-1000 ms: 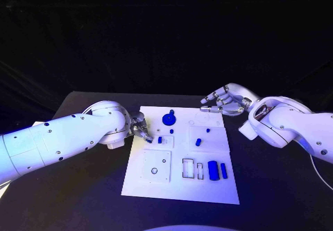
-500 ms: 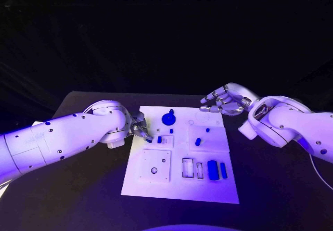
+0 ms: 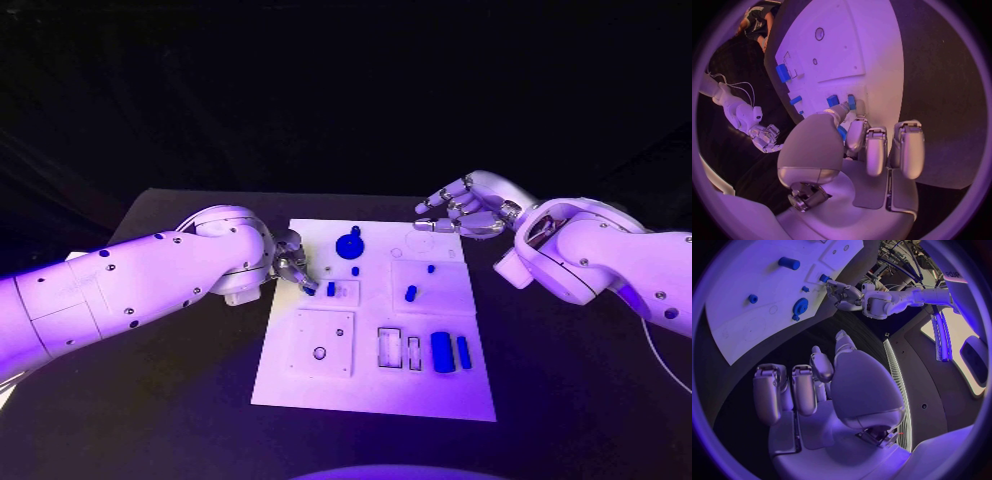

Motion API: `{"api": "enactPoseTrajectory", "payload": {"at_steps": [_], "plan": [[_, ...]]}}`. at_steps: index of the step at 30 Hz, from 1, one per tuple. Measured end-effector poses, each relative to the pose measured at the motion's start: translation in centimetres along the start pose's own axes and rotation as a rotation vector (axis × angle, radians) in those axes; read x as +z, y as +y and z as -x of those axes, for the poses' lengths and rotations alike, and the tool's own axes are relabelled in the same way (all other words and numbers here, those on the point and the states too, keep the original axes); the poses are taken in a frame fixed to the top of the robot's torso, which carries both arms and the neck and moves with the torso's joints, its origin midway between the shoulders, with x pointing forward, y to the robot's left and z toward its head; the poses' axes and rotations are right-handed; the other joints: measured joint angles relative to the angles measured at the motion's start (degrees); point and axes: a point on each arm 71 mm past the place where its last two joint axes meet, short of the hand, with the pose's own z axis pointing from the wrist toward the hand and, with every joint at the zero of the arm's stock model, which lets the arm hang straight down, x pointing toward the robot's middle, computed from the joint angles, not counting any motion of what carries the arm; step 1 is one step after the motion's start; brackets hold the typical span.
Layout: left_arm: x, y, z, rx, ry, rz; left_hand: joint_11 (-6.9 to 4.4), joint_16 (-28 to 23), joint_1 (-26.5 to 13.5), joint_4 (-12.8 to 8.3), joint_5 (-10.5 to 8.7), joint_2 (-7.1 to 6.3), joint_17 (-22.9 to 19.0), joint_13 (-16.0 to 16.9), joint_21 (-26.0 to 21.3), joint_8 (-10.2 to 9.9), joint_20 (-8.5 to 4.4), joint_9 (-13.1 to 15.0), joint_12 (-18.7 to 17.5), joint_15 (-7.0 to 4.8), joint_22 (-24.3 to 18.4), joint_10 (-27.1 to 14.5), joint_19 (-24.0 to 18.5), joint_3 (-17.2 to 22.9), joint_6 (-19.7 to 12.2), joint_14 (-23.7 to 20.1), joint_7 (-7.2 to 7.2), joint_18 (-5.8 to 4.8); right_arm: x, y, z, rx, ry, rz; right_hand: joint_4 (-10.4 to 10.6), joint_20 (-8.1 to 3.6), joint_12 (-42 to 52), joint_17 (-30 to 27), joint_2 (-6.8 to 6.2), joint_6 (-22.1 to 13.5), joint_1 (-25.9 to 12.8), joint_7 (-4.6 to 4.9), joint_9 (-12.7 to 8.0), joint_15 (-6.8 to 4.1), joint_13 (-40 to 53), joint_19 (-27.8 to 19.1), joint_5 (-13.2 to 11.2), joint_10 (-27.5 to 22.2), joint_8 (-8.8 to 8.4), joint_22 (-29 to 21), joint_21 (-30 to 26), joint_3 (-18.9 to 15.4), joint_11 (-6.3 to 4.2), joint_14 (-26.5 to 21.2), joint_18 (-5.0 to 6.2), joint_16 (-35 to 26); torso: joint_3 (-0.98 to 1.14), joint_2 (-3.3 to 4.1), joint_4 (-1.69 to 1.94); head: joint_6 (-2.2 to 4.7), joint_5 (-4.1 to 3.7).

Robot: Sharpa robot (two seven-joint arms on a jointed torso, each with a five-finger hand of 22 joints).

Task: Assemble the parts on the task board

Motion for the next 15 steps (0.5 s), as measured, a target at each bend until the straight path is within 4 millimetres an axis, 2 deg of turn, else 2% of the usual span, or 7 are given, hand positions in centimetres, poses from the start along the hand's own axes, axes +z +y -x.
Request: {"api": "enactPoseTrajectory", "payload": {"at_steps": [9,15], "plan": [[0.1,-0.16,0.04,0.007,0.008,0.006,-0.13,0.0,-1.2,-1.2,-0.02,-0.71,0.0,-0.5,0.0,0.6,0.0,0.5,0.0,0.0,0.0,0.1,0.0,1.2,0.2,0.0,0.19,0.0,-0.07,0.05,-0.02,0.0,0.002,0.001,0.0,0.0,0.0,0.0,0.0,0.0,0.0,0.0,0.0,0.0,0.0,0.0,0.0,0.0,0.0,0.0,0.0,0.0,0.0,0.0,0.0,0.0,0.02,-0.01,-0.01,-0.02,-0.09],[0.2,-0.3,0.03,0.01,0.009,0.016,-0.55,0.0,-3.6,-3.1,0.02,-1.58,0.0,-0.2,0.4,0.9,-0.21,1.0,0.0,-0.42,0.0,0.6,0.2,3.1,0.3,0.0,0.25,0.0,-0.12,0.05,-0.01,0.0,0.002,0.002,0.0,0.0,0.0,0.0,0.0,0.0,0.0,0.0,0.0,0.0,0.0,0.0,0.0,0.0,0.0,0.0,0.0,0.0,0.0,0.0,0.0,0.0,-0.02,-0.02,0.03,-0.04,-0.23]]}}
